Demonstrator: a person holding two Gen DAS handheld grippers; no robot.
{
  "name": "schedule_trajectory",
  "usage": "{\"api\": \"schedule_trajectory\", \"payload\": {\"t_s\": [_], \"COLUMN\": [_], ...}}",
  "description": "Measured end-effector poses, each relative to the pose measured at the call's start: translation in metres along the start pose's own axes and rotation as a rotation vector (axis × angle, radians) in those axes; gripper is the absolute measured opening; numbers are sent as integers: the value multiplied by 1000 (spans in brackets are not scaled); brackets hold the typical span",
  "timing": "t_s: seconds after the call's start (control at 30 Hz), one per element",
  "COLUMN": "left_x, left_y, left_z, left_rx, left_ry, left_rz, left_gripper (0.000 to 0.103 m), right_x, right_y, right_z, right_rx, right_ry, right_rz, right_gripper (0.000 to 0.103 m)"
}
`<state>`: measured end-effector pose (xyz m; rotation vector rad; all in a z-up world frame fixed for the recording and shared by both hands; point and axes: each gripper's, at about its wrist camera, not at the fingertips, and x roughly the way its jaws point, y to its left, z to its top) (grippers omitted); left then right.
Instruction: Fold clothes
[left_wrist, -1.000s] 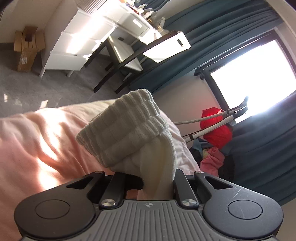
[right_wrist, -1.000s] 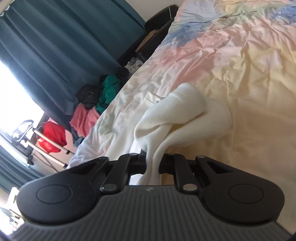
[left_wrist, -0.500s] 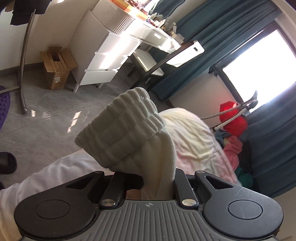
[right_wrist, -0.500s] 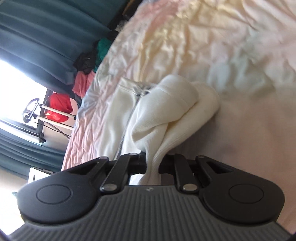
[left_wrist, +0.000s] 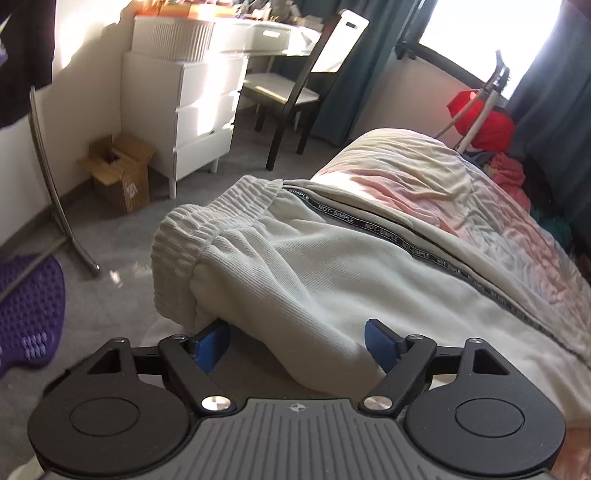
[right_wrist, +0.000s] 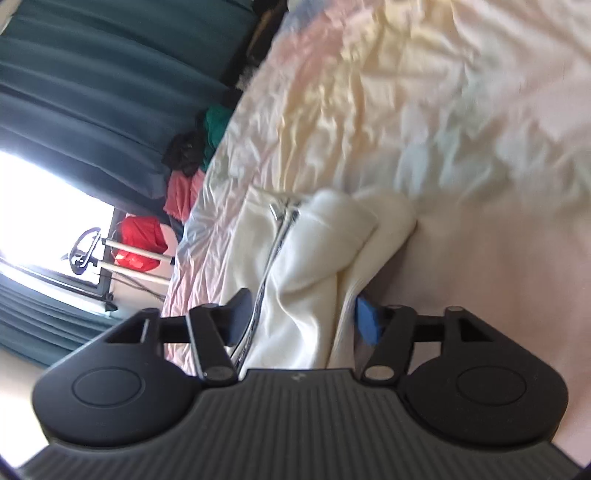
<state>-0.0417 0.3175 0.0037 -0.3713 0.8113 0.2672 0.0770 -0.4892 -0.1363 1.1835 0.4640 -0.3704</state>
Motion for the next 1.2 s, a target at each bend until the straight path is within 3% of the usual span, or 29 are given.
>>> {"api": "schedule_trajectory", "payload": {"t_s": [0.27,0.4,0.47,0.67,0.77,0.87,0.97,1.2], "left_x": [-70,-69,-59,-1,31,62,87,101], "left_y": [-64,-126,-165,-288,-332,-355,-361,-353], "left_z": [-9,-8,-13,-50,-78,-105,-125,-134], "left_rx": [248,355,430,682,762,822,872,895], "left_ry": [-221,-258,-253,-194,-149,-137,-142,-120], "left_rz": [12,-99,-165,-297,-352,-366,-335,-316], "left_gripper": [95,98,100,100,100,100,99,98], "right_x": [-34,-54,-53,-14,-8,-1,5,33], "right_y": [7,14,12,-3,-9,-16,-22,-27], "right_z": [-2,2,5,1,4,7,10,23], "right_rx": [-11,-47,-39,88,93,98,103,4], "right_ry": [-151,-274,-256,-16,-14,-12,-10,55], "right_rz": [-5,58,92,149,132,115,97,148], "right_gripper": [65,65,65,65,65,65,65,65]}}
